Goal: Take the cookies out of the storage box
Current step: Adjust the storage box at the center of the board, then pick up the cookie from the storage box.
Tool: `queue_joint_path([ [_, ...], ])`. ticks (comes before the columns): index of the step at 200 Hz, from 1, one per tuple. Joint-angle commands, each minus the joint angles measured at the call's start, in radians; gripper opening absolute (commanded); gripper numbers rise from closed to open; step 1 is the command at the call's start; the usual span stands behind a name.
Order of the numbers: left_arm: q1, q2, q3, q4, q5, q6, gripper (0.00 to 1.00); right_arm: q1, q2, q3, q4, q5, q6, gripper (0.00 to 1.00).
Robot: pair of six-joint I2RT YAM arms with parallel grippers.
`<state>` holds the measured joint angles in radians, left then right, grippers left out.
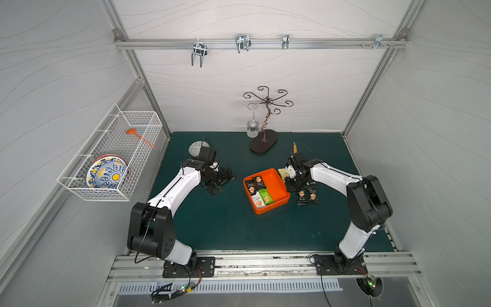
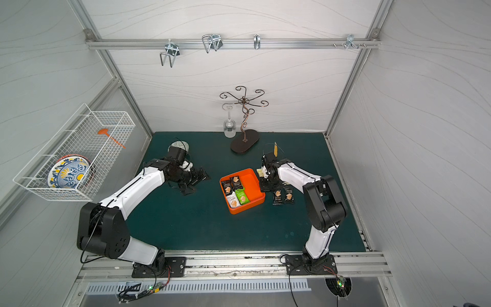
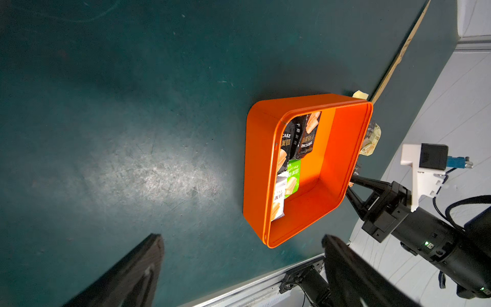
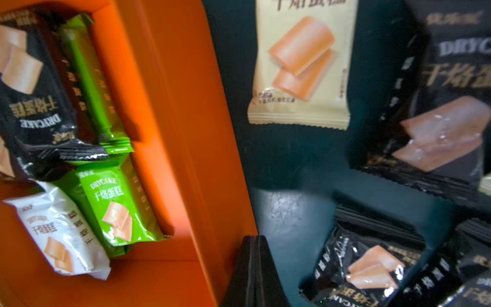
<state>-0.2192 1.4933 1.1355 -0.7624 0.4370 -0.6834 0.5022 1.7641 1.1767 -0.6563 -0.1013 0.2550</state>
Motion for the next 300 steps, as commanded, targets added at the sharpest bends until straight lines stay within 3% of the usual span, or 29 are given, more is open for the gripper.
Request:
queue_joint_path([
  [1,-0.004,-0.018,0.041,-0.015,-0.017,0.025,0.98,0.047,-0.027,-0.009,-0.029,-0.015,0.028,0.00],
  [86,-0.064,-0.019,0.126,-0.127,-0.164,0.129,0.98,0.162,0.007,0.031,-0.020,-0.059,0.095,0.00],
  [133,-0.133,-0.006,0.148,-0.120,-0.184,0.147,0.83,0.175,0.015,0.021,0.047,-0.188,0.138,0.00],
  [167,-0.233,0.058,0.211,-0.133,-0.250,0.159,0.72,0.161,-0.017,0.018,-0.010,-0.068,0.122,0.00],
  [188,-0.299,0.125,0.275,-0.146,-0.311,0.151,0.68,0.118,-0.051,0.007,-0.047,-0.015,0.116,0.11],
  [231,-0.358,0.251,0.359,-0.153,-0.424,0.101,0.75,0.012,-0.163,-0.032,-0.074,0.015,0.130,0.43],
  [300,-0.408,0.459,0.513,-0.199,-0.511,0.101,0.73,-0.038,-0.231,-0.050,-0.082,0.010,0.119,0.45],
])
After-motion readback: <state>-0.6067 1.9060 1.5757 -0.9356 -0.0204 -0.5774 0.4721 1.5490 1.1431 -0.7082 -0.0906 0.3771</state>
